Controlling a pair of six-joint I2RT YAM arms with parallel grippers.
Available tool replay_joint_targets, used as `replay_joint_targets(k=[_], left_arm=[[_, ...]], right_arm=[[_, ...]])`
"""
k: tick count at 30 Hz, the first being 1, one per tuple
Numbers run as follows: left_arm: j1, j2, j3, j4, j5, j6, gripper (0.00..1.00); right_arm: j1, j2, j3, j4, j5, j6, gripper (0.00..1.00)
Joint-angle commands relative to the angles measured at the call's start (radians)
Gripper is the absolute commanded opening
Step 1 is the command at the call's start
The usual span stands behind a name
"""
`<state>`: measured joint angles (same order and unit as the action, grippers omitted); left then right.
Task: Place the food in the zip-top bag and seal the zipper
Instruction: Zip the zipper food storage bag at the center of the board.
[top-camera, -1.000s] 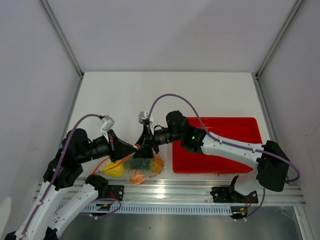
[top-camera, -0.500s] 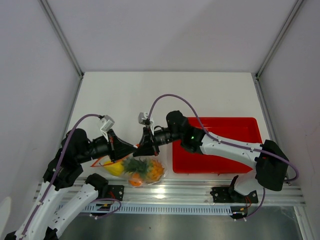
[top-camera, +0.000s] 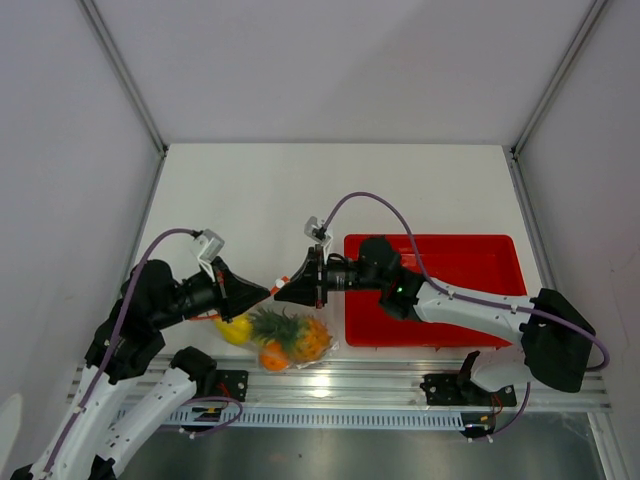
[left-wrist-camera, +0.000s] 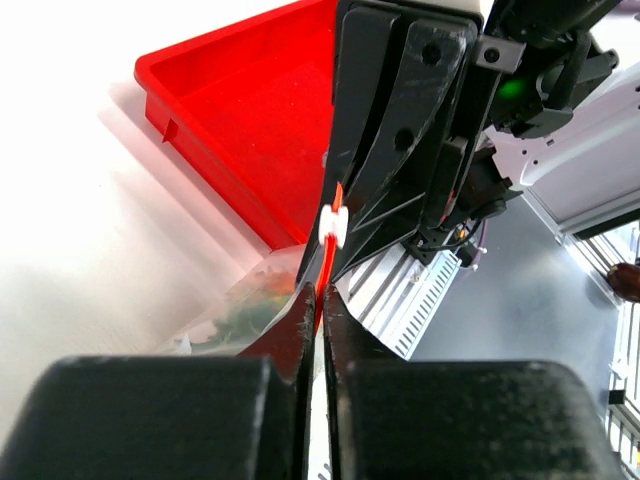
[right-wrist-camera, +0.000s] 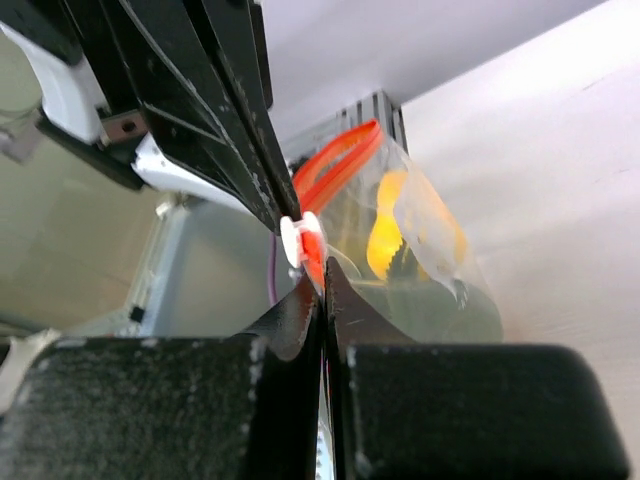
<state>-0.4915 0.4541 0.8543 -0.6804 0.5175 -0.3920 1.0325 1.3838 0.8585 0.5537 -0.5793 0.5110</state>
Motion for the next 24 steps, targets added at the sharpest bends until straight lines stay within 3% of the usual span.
replay_joint_targets(k=[1, 7, 8, 9, 12, 14, 17, 24], left_arm=[[-0.004, -0.014, -0.011, 0.015, -0.008, -0.011, 0.01], [-0.004, -0.008, 0.0, 0.025, -0.004, -0.015, 0.04], [-0.004, -0.008, 0.006, 0.033, -0.01, -0.013, 0.19], [-0.004, -0.008, 0.008, 0.041, -0.013, -0.011, 0.27], [-0.004, -0.014, 0.006, 0.094, -0.014, -0.002, 0.47], [-0.004, -0.014, 0.0, 0.122, -0.004, 0.002, 0.54], [-0.004, 0.004, -0.004, 0.169, 0.016, 0.007, 0.56], [-0.004, 0.037, -0.021, 0.228, 0.113, -0.014, 0.41]], right_arm=[[-0.003, -0.064, -0.029, 0.222, 0.096, 0.128, 0.0], [0.032, -0.06, 0.019, 0.123, 0.078, 0.064, 0.0], [0.032, -0.058, 0.017, 0.124, 0.064, 0.067, 0.0], [0.034, -0.054, 0.016, 0.13, 0.058, 0.067, 0.0], [0.032, -0.042, 0.004, 0.152, 0.029, 0.086, 0.0], [0.034, -0.032, 0.001, 0.167, 0.004, 0.099, 0.0], [0.037, -0.029, 0.004, 0.167, -0.011, 0.101, 0.0], [0.034, -0.025, 0.007, 0.147, -0.01, 0.109, 0.0]])
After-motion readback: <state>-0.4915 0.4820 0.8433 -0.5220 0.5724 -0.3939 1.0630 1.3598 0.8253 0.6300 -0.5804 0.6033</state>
